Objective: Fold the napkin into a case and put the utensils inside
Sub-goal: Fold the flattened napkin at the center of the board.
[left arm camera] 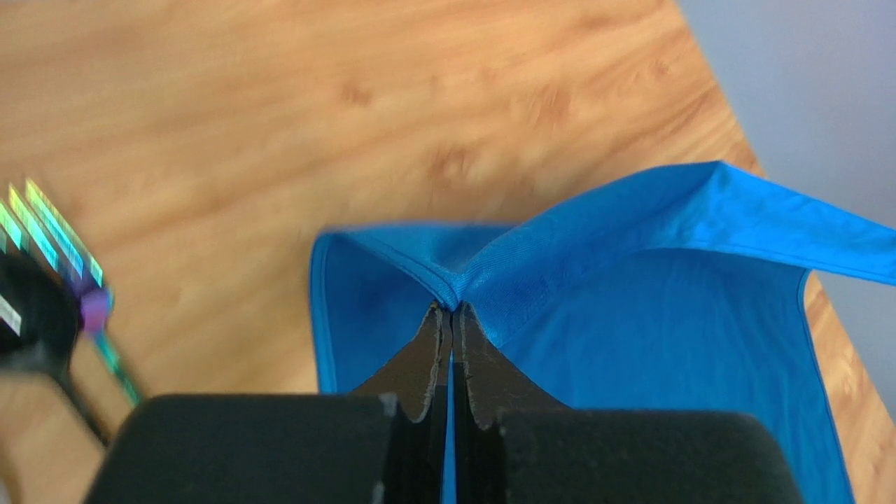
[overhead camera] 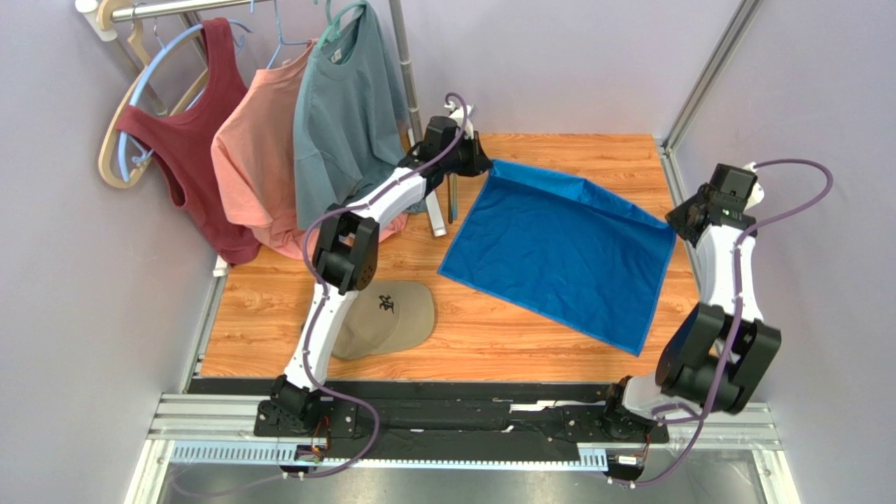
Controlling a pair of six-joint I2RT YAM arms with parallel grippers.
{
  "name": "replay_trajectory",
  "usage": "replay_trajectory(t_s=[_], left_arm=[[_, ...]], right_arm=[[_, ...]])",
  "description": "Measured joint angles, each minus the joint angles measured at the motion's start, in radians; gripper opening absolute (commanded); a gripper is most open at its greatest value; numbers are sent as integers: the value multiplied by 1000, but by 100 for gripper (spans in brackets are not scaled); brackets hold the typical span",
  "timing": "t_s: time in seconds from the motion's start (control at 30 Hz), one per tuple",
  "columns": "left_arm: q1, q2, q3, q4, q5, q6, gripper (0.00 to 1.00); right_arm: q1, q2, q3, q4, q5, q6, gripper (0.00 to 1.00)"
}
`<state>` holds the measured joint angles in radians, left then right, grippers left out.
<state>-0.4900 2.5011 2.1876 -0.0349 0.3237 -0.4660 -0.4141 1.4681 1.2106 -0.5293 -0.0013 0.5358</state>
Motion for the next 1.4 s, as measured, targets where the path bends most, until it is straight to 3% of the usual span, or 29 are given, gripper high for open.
replay_trajectory(t_s=[0.2,0.47,0.67,0.8,1.4], left_arm=[[37,-126,-78,-238,31,0,0],[76,-268,-117,-555,113,32,0],[64,-372,-374,-593,140,44,0],[47,-381,-469,-596,139,45,0],[37,-462,-549,-653,70,114,0]], right_arm=[[0,-200,-106,-185,47,27,0],[3,-291,-212,-429,47,33,0],[1,-332,-290,-508,42,32,0],[1,-299,-303,-506,33,32,0],[0,-240,-380,-452,58,32,1]])
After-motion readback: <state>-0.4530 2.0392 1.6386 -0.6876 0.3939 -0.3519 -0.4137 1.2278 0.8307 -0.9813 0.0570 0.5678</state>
